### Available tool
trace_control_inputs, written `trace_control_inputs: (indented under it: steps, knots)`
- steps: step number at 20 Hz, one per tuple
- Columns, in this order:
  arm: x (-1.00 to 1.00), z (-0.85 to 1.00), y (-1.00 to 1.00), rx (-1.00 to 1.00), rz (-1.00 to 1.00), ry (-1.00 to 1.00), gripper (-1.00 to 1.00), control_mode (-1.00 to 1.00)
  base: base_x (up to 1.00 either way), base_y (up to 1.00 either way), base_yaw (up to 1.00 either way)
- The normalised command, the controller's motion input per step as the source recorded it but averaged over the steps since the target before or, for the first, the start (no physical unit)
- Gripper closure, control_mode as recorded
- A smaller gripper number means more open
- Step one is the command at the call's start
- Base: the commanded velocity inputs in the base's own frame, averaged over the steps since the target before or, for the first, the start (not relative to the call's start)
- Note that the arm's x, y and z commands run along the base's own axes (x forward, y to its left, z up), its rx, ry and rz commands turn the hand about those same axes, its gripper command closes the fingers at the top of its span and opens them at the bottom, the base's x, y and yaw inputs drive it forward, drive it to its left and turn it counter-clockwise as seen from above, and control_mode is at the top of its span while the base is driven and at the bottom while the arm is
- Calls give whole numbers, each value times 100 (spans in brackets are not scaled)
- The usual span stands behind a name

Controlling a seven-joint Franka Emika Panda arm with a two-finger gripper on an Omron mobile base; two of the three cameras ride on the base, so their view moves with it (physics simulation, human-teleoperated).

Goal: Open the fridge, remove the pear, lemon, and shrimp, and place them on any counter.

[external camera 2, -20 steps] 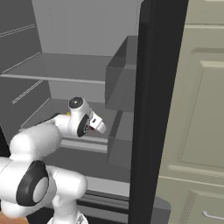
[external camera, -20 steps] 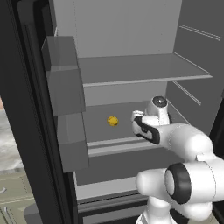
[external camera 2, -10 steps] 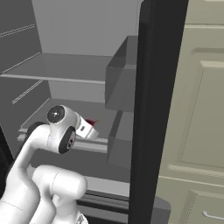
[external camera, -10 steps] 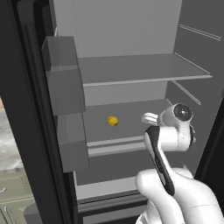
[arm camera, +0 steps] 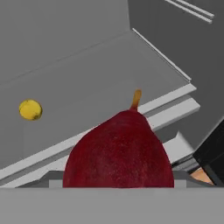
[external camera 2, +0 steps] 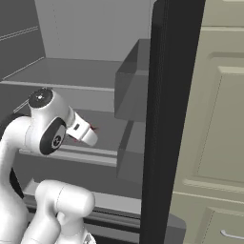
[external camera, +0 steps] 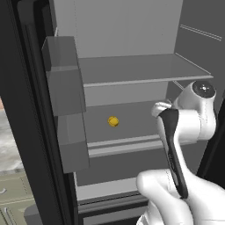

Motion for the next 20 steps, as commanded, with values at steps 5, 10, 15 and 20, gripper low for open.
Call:
trace_control_inputs:
  steps: [5, 10, 15, 20]
  knots:
    - [-80, 65, 0, 0, 0, 20, 100, -100, 0, 0, 0]
    - [-71, 9, 10, 0, 0, 11, 100, -100, 0, 0, 0]
    - [-1, 0, 0, 0, 0, 0, 100, -100, 0, 0, 0]
    - [0, 0, 0, 0, 0, 0, 100, -100, 0, 0, 0]
